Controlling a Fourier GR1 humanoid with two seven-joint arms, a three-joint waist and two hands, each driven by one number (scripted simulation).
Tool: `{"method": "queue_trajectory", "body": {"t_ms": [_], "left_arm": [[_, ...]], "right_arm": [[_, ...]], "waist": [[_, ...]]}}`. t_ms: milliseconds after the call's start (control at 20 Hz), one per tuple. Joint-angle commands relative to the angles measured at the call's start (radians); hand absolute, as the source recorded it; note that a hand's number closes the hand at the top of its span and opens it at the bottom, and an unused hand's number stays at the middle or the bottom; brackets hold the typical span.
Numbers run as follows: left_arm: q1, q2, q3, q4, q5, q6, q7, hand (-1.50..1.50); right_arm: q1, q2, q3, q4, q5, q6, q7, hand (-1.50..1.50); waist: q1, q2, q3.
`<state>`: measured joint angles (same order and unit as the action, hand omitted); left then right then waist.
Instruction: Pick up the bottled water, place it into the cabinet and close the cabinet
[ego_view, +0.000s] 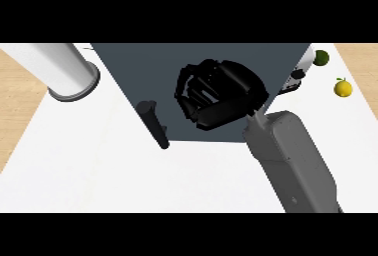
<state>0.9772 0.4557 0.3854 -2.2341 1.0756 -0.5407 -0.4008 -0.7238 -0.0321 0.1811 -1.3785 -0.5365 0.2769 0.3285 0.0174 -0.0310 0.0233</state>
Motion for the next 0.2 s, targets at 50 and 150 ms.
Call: {"method": "queue_trajectory", "body": {"t_ms": [50, 150], "left_arm": [[-0.023, 0.004, -0.002, -0.003, 0.015, -0.005, 0.026, -1.50], [-0.022, 0.009, 0.025, 0.012, 0.033, -0.007, 0.030, -1.50]], "right_arm": [[-0.172, 0.031, -0.044, 0.192, 0.005, -0.074, -0.030, 1.50], [-0.167, 0.025, -0.079, 0.197, -0.010, -0.038, -0.001, 1.50]], "waist": [[0.036, 0.041, -0.024], [0.031, 0.040, -0.024]]}}
